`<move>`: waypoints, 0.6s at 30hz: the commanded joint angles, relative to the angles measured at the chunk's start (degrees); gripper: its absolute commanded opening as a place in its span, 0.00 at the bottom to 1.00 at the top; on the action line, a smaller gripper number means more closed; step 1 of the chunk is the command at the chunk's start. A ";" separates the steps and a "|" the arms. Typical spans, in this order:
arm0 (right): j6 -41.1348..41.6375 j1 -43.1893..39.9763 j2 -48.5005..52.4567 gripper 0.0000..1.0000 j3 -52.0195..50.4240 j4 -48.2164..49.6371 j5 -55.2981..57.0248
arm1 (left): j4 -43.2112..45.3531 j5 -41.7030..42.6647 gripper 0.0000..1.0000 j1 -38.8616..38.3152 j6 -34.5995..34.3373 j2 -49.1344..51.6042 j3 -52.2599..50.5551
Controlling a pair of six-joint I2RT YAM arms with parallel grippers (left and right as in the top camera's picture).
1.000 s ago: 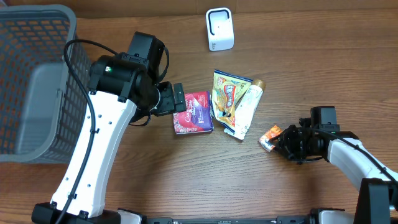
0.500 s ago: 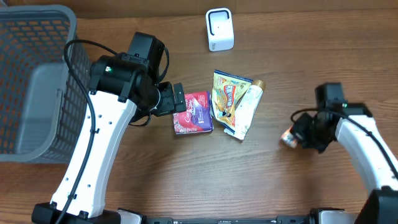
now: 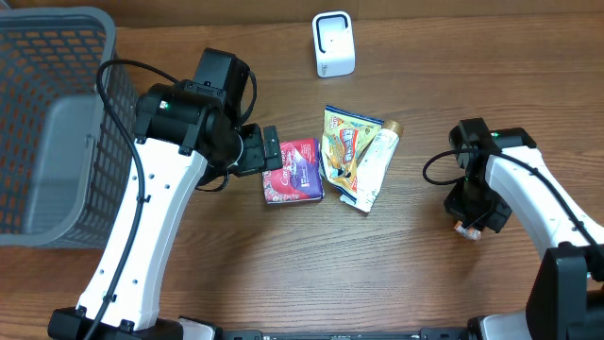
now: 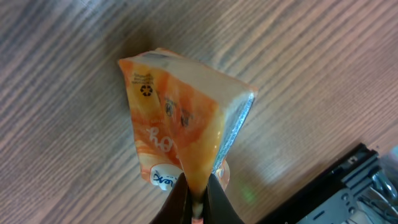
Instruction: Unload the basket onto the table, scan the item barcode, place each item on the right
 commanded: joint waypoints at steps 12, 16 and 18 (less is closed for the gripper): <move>-4.92 0.66 17.51 0.04 3.08 -2.99 1.86 | 0.11 -0.61 1.00 0.07 0.90 -0.63 0.79; -4.90 2.73 17.73 0.04 5.29 -4.79 1.88 | 0.11 -0.61 1.00 0.07 0.90 -0.63 0.79; -4.90 4.87 17.73 0.04 8.98 -7.21 1.88 | 0.11 -0.61 1.00 0.07 0.90 -0.63 0.79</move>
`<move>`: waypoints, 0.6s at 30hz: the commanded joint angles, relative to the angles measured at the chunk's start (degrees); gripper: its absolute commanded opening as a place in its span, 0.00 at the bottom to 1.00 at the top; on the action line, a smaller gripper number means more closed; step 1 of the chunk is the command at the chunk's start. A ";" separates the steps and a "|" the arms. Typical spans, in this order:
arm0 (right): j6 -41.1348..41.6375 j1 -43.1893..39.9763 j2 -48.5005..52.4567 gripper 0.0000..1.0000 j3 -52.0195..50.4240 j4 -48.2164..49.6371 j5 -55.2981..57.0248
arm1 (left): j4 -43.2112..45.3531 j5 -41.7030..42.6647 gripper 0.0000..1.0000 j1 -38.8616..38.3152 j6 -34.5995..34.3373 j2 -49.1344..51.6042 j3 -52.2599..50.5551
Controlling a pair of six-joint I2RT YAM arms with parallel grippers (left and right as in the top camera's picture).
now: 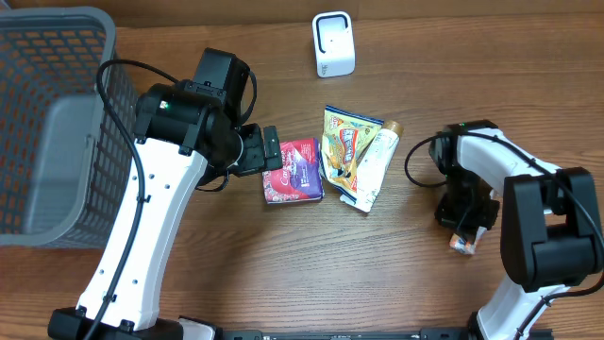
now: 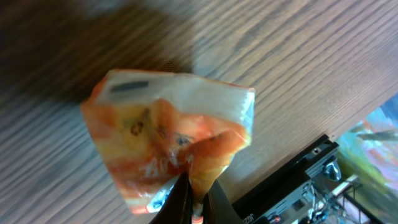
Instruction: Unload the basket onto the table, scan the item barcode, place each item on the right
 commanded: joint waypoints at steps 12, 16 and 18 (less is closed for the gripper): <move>0.22 14.84 0.74 0.06 10.95 -2.51 -1.22 | 0.11 -0.61 1.00 0.07 0.90 -0.63 0.79; 1.97 17.42 0.72 0.04 11.04 4.07 -1.97 | 0.11 -0.61 1.00 0.07 0.90 -0.63 0.79; 1.95 17.51 0.72 0.04 11.13 8.31 -3.54 | 0.11 -0.61 1.00 0.07 0.90 -0.63 0.79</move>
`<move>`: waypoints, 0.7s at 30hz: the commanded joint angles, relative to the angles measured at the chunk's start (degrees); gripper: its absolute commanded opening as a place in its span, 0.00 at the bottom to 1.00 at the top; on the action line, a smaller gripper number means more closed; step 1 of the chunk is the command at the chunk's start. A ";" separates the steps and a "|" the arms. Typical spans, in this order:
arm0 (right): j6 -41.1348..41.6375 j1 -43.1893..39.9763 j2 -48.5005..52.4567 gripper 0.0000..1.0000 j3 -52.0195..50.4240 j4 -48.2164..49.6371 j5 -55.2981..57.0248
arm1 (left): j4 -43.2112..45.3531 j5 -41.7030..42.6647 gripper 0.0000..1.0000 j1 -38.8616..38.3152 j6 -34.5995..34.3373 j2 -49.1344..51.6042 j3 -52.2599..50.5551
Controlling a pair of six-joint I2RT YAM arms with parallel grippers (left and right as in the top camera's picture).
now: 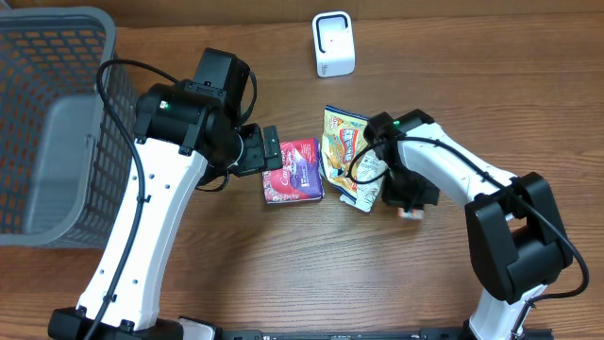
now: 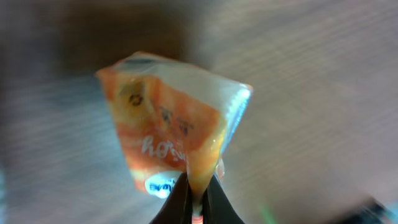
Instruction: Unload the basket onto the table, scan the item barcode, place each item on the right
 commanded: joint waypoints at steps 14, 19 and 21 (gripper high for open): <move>1.29 0.39 0.15 0.12 4.00 13.11 -8.90 | 0.11 -0.61 1.00 0.07 0.90 -0.63 0.79; 1.20 0.20 0.15 0.20 14.47 6.16 -9.40 | 0.11 -0.61 1.00 0.07 0.90 -0.63 0.79; -0.52 0.20 0.15 0.23 18.53 4.83 -12.07 | 0.13 -0.61 0.99 0.07 0.90 -0.63 0.79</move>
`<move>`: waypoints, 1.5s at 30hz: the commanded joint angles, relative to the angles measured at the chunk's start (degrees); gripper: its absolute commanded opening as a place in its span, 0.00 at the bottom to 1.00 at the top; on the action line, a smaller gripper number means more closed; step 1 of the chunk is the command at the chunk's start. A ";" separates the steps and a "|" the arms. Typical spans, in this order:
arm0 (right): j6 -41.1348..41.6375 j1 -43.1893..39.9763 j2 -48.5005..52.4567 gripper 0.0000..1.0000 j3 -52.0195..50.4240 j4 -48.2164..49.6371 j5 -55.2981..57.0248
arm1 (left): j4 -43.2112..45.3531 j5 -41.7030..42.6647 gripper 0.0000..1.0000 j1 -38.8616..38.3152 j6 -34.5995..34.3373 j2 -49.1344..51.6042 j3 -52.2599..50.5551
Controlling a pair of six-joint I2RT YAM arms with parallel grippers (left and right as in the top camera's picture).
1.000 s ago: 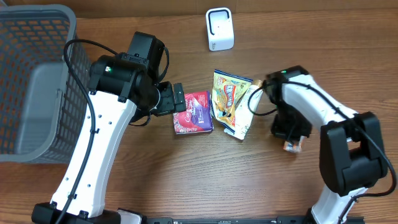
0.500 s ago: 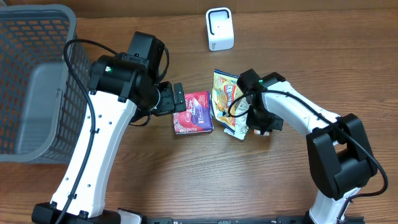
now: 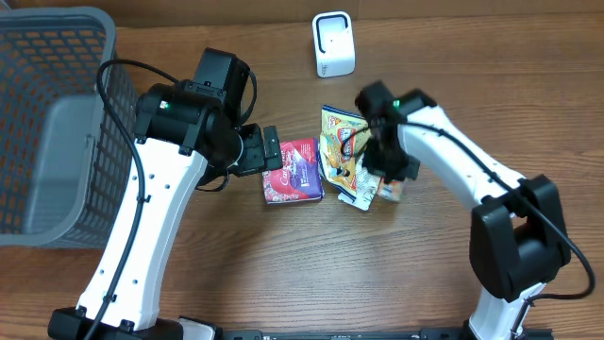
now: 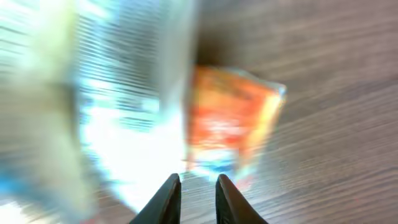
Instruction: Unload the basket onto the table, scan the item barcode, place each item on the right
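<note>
The small orange packet (image 3: 390, 192) lies on the table by the right edge of the white tube pouch (image 3: 366, 168). In the blurred right wrist view the orange packet (image 4: 233, 118) sits just beyond my right gripper (image 4: 198, 186), which is open with bare wood between its fingers. Seen from overhead, the right gripper (image 3: 381, 168) hangs over the pouches. The white scanner (image 3: 333, 43) stands at the back. My left gripper (image 3: 267, 151) rests at the left edge of the red and purple packet (image 3: 294, 172); its jaw state does not show.
A yellow snack pouch (image 3: 342, 144) lies between the red packet and the white tube pouch. A large grey mesh basket (image 3: 52, 123) fills the left side of the table.
My right gripper was shut on the orange packet just right of the pouches. Now it is open, the packet lies on the table beside the white pouch, and the arm has shifted back-left.
My right gripper held the orange packet by its edge at the far right of the table. Then it held it a little lower there, then near the pile in the middle. Now the packet lies released beside the white pouch. The left arm has stayed still.
</note>
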 commanded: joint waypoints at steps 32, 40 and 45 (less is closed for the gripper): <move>-25.35 -30.64 -0.44 0.66 -25.92 19.93 -48.15 | 0.11 -0.59 1.00 0.07 0.90 -0.63 0.79; -20.81 -30.51 -0.42 0.62 -30.49 29.97 -47.28 | 0.11 -0.59 1.00 0.07 0.90 -0.63 0.79; -19.96 -30.49 -0.42 0.19 -31.08 31.19 -45.22 | 0.11 -0.59 1.00 0.07 0.90 -0.63 0.79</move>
